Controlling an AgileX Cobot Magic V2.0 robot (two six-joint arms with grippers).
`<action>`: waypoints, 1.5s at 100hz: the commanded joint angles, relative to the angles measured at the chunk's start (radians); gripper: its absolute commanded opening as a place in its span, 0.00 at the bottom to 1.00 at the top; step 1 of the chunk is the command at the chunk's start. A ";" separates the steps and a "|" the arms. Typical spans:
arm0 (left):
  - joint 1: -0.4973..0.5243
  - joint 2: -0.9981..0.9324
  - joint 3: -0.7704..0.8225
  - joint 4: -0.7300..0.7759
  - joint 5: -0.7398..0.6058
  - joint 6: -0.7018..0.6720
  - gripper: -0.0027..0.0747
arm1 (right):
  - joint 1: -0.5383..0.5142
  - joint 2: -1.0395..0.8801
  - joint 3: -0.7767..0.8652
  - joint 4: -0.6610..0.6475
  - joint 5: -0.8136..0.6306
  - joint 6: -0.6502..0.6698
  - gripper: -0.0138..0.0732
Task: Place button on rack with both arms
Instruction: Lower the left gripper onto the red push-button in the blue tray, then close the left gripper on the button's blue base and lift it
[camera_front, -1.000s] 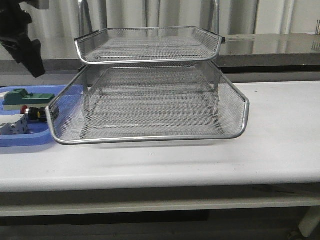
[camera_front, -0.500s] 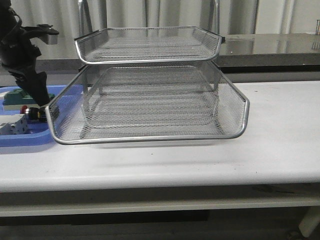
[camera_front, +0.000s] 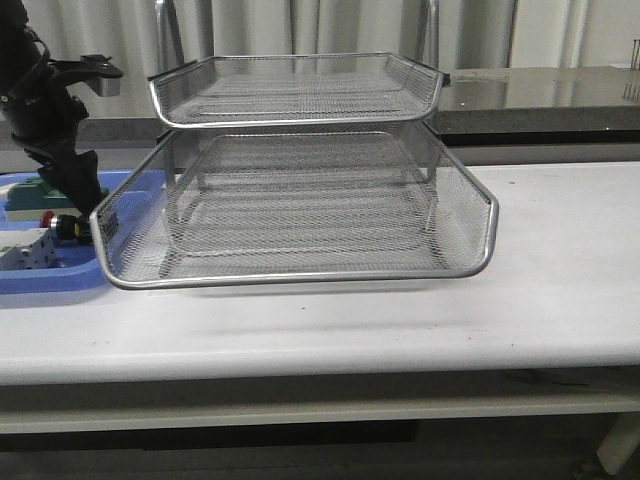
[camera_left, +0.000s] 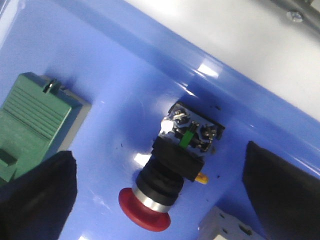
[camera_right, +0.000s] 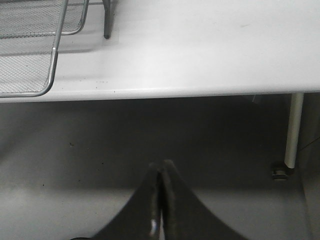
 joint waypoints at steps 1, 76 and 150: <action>0.001 -0.054 -0.032 -0.027 -0.032 0.007 0.87 | -0.001 0.003 -0.026 -0.017 -0.055 -0.003 0.08; 0.001 0.023 -0.050 -0.052 -0.072 0.027 0.87 | -0.001 0.003 -0.026 -0.017 -0.055 -0.003 0.08; 0.001 0.080 -0.050 -0.072 -0.045 0.029 0.80 | -0.001 0.003 -0.026 -0.017 -0.055 -0.003 0.08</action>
